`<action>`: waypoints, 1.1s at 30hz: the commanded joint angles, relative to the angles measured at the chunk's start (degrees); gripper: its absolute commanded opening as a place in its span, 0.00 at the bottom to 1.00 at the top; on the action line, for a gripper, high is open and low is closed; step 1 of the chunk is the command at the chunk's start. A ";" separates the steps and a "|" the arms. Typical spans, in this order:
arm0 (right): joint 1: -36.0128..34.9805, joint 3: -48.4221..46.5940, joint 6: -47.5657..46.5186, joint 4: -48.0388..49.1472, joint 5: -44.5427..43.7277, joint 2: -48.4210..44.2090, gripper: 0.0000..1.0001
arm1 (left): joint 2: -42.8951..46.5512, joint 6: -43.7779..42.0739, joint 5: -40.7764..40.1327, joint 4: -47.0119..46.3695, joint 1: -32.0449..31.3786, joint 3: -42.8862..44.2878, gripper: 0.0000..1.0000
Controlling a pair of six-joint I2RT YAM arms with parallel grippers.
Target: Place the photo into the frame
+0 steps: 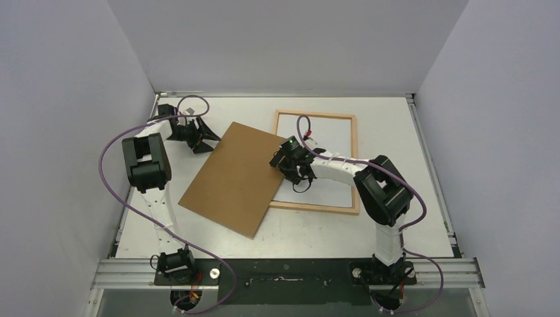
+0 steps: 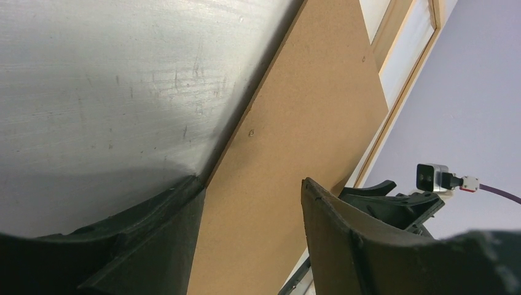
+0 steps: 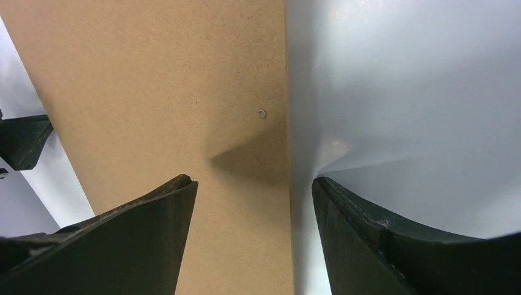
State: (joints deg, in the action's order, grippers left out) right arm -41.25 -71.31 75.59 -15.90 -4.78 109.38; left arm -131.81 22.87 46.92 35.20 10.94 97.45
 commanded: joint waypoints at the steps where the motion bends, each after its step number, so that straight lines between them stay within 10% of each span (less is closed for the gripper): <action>1: 0.39 -1.42 0.54 4.95 3.11 1.13 0.69 | 0.71 -1.60 -1.34 1.07 -0.44 1.78 0.58; 33: -0.05 5.98 -4.50 32.38 10.40 -7.54 0.32 | 0.51 -2.63 -4.94 4.43 -1.36 4.09 0.58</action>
State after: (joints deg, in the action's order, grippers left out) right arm -39.92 -64.73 71.13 7.16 3.07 105.21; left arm -131.81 21.78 42.83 35.97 10.85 99.48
